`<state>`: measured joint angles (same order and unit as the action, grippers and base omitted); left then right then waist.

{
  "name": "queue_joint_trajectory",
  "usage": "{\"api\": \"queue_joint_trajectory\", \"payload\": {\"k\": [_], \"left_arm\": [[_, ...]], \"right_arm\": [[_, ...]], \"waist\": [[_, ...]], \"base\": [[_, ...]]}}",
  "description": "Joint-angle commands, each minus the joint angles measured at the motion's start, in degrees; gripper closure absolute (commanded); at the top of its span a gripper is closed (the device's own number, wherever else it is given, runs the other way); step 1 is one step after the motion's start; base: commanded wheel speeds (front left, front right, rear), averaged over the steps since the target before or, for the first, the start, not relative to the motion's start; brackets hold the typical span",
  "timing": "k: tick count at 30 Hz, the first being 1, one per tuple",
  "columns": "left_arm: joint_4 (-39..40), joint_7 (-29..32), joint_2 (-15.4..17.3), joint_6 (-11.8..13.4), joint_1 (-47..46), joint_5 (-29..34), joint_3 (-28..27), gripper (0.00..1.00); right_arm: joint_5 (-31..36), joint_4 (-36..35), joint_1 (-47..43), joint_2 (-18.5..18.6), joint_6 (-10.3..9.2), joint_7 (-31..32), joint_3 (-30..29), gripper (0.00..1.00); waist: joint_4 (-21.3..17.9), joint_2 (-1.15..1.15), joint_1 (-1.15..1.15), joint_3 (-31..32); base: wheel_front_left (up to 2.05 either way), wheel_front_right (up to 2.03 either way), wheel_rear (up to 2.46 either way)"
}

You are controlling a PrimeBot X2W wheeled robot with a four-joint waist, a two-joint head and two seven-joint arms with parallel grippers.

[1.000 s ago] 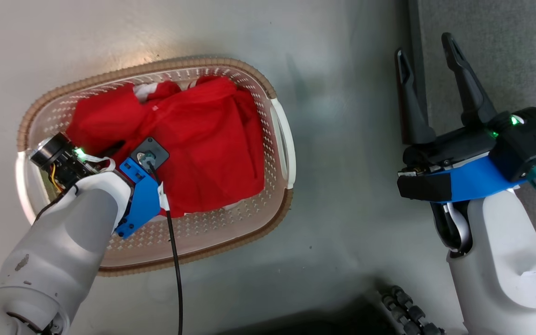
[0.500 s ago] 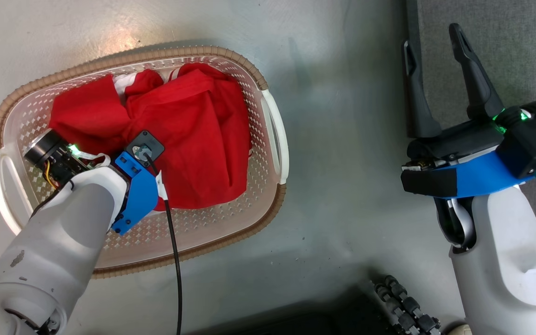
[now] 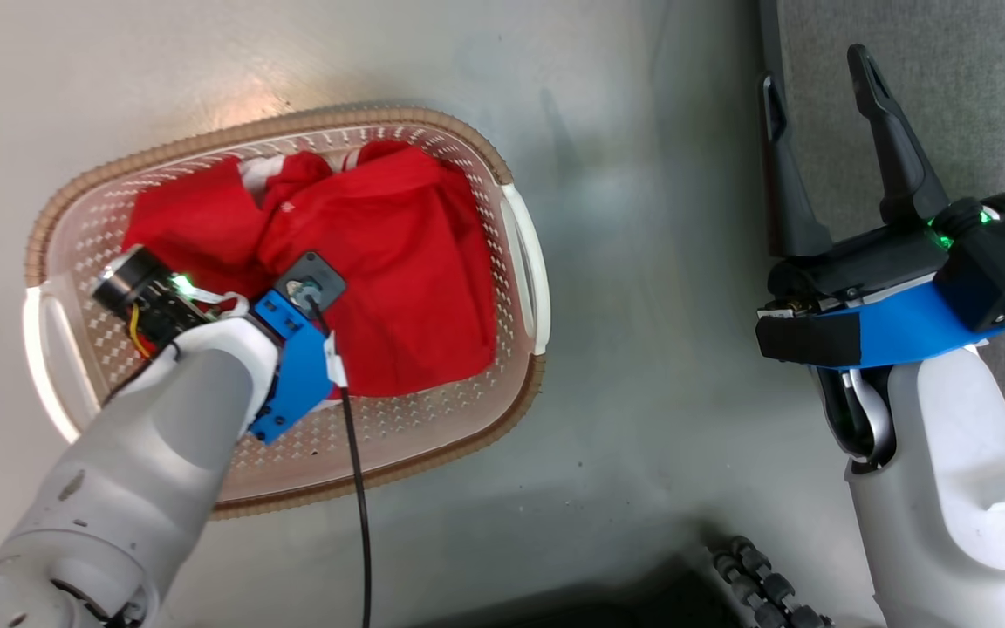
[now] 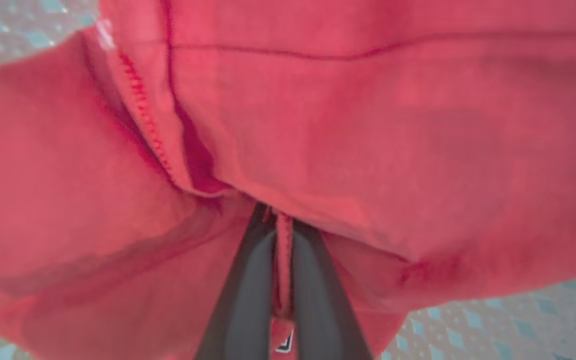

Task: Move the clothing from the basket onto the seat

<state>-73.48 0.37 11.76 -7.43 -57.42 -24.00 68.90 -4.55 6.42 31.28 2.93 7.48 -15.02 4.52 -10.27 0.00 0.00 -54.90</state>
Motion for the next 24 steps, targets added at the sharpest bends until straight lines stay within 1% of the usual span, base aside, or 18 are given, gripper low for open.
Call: {"api": "queue_joint_trajectory", "payload": {"k": [1,7,15,24], "left_arm": [[0.5,-0.6,-0.5,0.0,0.3,-0.6,0.4,1.0],[2.3,-3.0,-2.6,0.0,1.4,-2.4,1.7,1.0],[4.1,-8.5,-5.4,-0.1,3.3,-4.5,3.0,1.0],[5.7,-13.1,-7.2,-0.1,5.4,-7.3,3.4,1.0]], "right_arm": [[0.6,0.2,-0.2,0.0,0.03,-0.2,-0.2,0.0],[0.7,0.7,-1.3,0.5,0.03,-0.2,-0.4,0.0],[0.6,1.6,-2.5,1.4,0.03,-0.2,-0.6,0.0],[0.8,2.5,-4.7,2.5,0.03,-0.2,-1.0,0.0]], "waist": [[0.6,0.0,0.0,1.0],[2.2,0.0,0.0,3.9],[4.6,0.0,0.0,9.0],[6.7,0.0,0.0,14.2]], "base": [[0.0,0.0,0.0],[0.0,0.0,0.0],[0.0,0.0,0.0],[0.0,0.0,0.0]]}}
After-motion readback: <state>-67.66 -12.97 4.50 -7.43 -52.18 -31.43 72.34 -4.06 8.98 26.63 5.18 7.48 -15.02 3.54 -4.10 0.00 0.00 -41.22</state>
